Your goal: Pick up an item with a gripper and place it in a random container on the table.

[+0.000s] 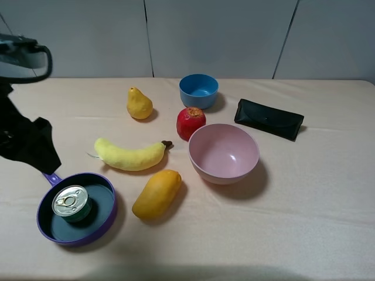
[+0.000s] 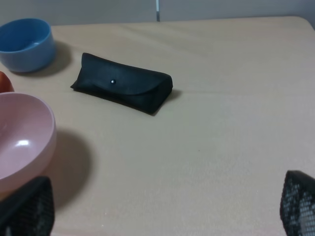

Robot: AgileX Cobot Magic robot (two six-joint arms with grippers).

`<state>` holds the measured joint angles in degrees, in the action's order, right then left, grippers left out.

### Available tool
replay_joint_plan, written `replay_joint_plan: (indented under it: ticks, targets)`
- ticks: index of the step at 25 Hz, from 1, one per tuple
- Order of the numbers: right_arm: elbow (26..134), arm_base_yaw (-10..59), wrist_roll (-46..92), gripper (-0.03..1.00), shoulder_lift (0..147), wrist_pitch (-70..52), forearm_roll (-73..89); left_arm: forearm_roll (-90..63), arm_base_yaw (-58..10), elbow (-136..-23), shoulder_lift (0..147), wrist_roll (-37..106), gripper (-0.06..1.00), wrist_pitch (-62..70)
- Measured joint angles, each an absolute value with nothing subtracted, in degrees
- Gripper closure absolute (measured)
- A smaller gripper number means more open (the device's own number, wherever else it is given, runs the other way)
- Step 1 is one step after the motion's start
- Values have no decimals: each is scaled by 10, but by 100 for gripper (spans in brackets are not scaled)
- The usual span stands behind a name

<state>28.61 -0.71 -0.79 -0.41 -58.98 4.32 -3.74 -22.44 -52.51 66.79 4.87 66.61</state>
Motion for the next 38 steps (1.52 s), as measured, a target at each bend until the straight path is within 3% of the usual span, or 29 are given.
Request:
replay_joint_plan:
  ticks: [21,31,38]
  targets:
    - [286,-7,-8,27,-4,-590,43,-37,-217,-490,242,52,-5,678]
    - [286,-7,-8,27,-4,-590,43,-25,-38,-379,109,53,-5,673]
    - [286,-7,-8,27,-4,-590,43,-24,14,-295,19,53,-5,614]
